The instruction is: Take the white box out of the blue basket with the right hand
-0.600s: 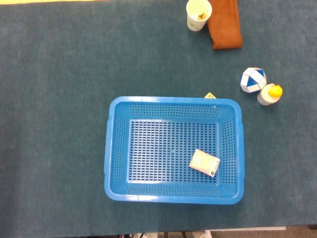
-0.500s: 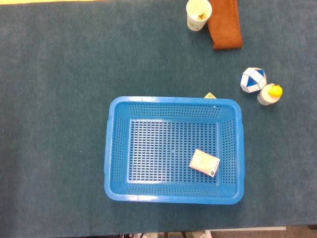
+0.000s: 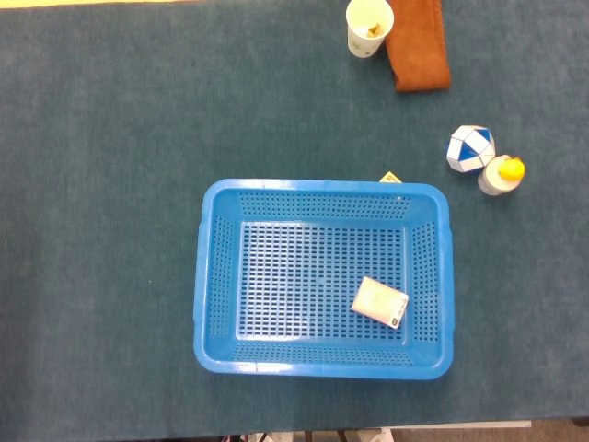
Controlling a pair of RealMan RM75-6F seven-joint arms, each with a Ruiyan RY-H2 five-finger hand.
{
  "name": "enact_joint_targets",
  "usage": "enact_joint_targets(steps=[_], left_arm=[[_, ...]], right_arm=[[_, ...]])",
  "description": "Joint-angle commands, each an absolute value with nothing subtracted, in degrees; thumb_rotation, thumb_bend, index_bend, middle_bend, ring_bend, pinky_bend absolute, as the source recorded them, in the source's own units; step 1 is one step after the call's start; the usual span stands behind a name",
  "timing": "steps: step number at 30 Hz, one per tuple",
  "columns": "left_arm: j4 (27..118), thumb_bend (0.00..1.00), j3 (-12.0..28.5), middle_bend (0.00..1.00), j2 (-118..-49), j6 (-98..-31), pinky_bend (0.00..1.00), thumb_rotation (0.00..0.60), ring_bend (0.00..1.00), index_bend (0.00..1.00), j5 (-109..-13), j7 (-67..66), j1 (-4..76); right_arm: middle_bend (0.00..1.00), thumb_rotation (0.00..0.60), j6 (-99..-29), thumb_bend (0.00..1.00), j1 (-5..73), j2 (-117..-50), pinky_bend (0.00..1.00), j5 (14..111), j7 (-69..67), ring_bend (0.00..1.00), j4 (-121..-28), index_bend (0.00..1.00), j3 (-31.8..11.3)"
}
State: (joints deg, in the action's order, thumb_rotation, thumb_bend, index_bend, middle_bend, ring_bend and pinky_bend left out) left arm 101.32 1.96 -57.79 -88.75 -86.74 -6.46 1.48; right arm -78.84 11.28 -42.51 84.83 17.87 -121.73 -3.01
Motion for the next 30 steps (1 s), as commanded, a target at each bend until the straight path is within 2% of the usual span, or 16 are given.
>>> enact_joint_targets(steps=[1, 7, 12, 21, 23, 26, 28, 30], left_arm=[[101.4, 0.25, 2.1, 0.35, -57.7, -88.9, 0.23, 0.600, 0.23, 0.31, -86.7, -6.2, 1.4], [101.6, 0.25, 2.5, 0.35, -58.0, -89.6, 0.23, 0.600, 0.23, 0.31, -86.1, -6.3, 1.2], [101.9, 0.25, 2.5, 0.35, -58.0, -90.4, 0.23, 0.600, 0.23, 0.31, -86.2, -6.6, 0.8], [103.3, 0.25, 2.4, 0.34, -57.7, -92.1, 0.23, 0.600, 0.23, 0.31, -85.4, -7.6, -0.6], [103.5, 0.25, 2.5, 0.34, -57.7, -92.4, 0.23, 0.600, 0.23, 0.31, -85.2, -7.7, -0.8], [103.6, 0.25, 2.5, 0.34, -57.8, -92.7, 0.23, 0.600, 0.23, 0.31, -84.9, -8.0, -1.1], [103.7, 0.25, 2.5, 0.34, -57.9, -92.8, 0.23, 0.600, 0.23, 0.31, -84.5, -8.2, -1.4], [103.8, 0.25, 2.5, 0.34, -58.0, -92.9, 0.23, 0.600, 0.23, 0.31, -84.3, -8.4, -1.5]], right_arm=[[0.32, 0.600, -74.3, 0.38, 14.5, -40.7, 0.44, 88.9, 17.2, 0.20, -124.0, 0.22, -3.3], [0.35, 0.600, -63.1, 0.38, 22.3, -40.6, 0.44, 91.9, 18.8, 0.23, -127.9, 0.22, -5.1], [0.36, 0.600, -52.5, 0.38, 29.6, -42.4, 0.44, 90.8, 21.1, 0.25, -130.7, 0.22, -6.8], [0.34, 0.599, -31.8, 0.41, 44.8, -49.6, 0.43, 80.8, 25.6, 0.24, -130.4, 0.23, -8.8], [0.34, 0.572, -28.7, 0.42, 47.8, -50.7, 0.42, 78.0, 26.8, 0.22, -129.8, 0.23, -8.8], [0.34, 0.461, -25.3, 0.44, 52.0, -52.5, 0.41, 73.5, 28.9, 0.22, -128.8, 0.23, -8.2], [0.34, 0.427, -24.5, 0.47, 54.3, -53.7, 0.41, 70.9, 30.4, 0.22, -128.2, 0.23, -7.3], [0.35, 0.418, -24.5, 0.50, 55.9, -54.7, 0.41, 69.0, 31.8, 0.22, -127.6, 0.23, -6.2]])
